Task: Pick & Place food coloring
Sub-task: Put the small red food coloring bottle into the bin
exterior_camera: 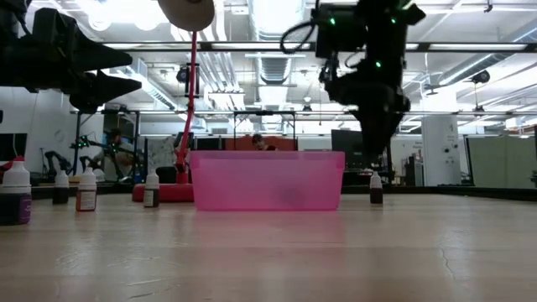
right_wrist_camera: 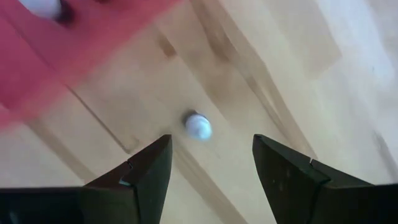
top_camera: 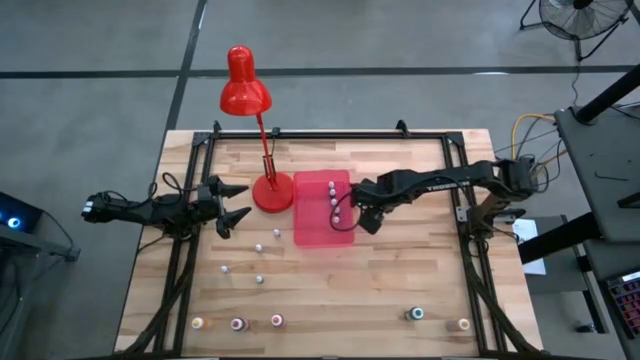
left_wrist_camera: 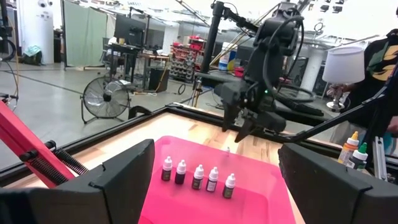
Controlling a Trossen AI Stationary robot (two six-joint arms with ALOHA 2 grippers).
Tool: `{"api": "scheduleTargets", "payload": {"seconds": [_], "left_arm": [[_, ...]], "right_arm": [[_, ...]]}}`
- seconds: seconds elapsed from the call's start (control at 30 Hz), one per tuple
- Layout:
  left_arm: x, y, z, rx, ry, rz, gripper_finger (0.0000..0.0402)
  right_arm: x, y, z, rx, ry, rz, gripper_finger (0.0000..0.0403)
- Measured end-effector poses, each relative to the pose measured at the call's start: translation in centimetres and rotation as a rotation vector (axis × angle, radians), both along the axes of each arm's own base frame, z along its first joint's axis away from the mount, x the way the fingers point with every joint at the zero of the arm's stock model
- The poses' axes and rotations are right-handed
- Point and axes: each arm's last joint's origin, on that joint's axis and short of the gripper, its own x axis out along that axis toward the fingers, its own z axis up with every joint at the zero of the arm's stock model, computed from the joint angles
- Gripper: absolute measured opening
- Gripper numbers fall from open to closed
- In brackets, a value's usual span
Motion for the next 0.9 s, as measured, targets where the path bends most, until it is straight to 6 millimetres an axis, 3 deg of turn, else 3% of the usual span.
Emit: {"api": "scheduleTargets", "payload": {"seconds": [0.3,0.6,0.9], "left_arm": [[0.0,0.0,0.0,0.000,0.000,0.000,0.0314],[0.0,0.0,0.0,0.000,0.000,0.000,0.0314],[0.0,0.0,0.0,0.000,0.000,0.001,0.0314]], "right_arm": [[-0.9,-0.1,-2.6,-0.014,0.032,0.157,0.0217],[-1.3,-0.6,-4.3,-0.032,0.000,0.190,0.0215],[-1.5,-0.7,-4.8,-0.025,0.004,0.237,0.0202]]}}
